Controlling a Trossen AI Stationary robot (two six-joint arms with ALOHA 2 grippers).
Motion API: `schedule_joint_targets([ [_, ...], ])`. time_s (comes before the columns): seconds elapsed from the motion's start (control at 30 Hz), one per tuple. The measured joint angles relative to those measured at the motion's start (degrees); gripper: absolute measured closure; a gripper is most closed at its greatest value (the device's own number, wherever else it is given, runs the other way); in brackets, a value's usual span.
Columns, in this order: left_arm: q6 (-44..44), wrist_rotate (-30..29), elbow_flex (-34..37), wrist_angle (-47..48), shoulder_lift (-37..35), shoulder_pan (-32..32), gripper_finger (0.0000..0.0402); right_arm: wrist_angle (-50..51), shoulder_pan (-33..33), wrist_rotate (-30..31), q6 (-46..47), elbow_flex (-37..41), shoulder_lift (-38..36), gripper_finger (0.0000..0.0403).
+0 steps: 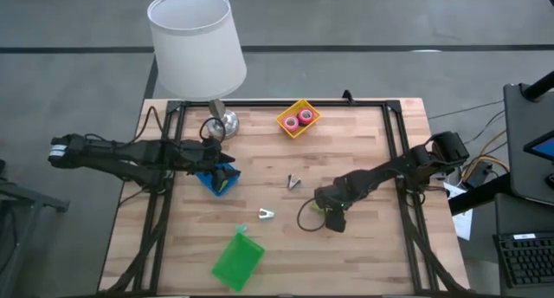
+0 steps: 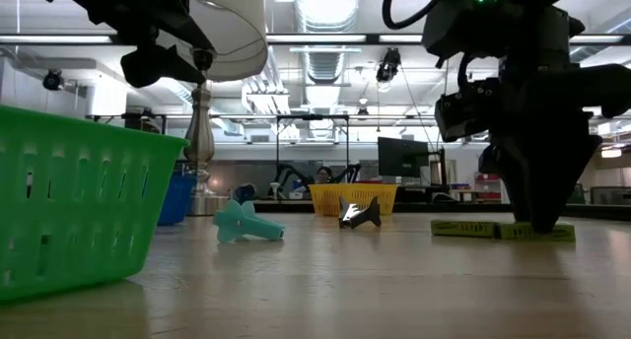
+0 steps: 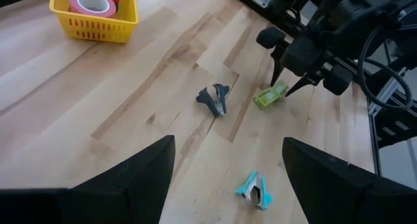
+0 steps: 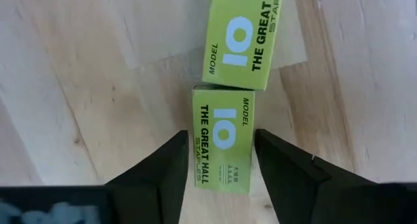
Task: Pick and place Stapler, Stapler remover, tape
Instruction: Put the right green staple box into the blue bin
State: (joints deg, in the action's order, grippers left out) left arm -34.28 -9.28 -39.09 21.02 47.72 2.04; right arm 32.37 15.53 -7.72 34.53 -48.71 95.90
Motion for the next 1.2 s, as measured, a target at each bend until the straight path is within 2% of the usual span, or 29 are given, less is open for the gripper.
schedule_joint_targets([
  [0.37, -0.24, 0.03, 0.0, -0.15, 0.0, -0.02, 0.0115, 0.05, 0.64, 0.69, 4.13, 0.08, -0.33, 0.0274],
  [0.57, -0.3, 3.06, 0.0, -5.94, 0.0, -0.07, 0.0115, 1.08, 0.89, -2.0, 4.37, -2.31, -0.62, 0.0299],
  [0.83, -0.2, 5.08, 0.0, -14.75, -0.03, -0.07, 0.0115, 0.92, 0.55, -0.07, 3.79, -12.55, -1.9, 0.0291],
  [0.93, -0.78, 6.95, 0.0, -16.72, -0.17, -0.06, 0.0115, 0.53, -0.08, 1.96, 0.3, -18.14, -1.99, 0.0293],
  [1.1, 0.55, 8.44, 0.0, -14.89, -0.07, -0.04, 0.0115, 0.78, -2.86, 9.02, -5.61, -27.27, -1.92, 0.0293],
  [1.2, 0.52, 8.71, 0.0, -17.24, -0.07, -0.04, 0.0115, 0.71, -5.06, 9.18, -8.46, -32.16, -1.92, 0.0291],
])
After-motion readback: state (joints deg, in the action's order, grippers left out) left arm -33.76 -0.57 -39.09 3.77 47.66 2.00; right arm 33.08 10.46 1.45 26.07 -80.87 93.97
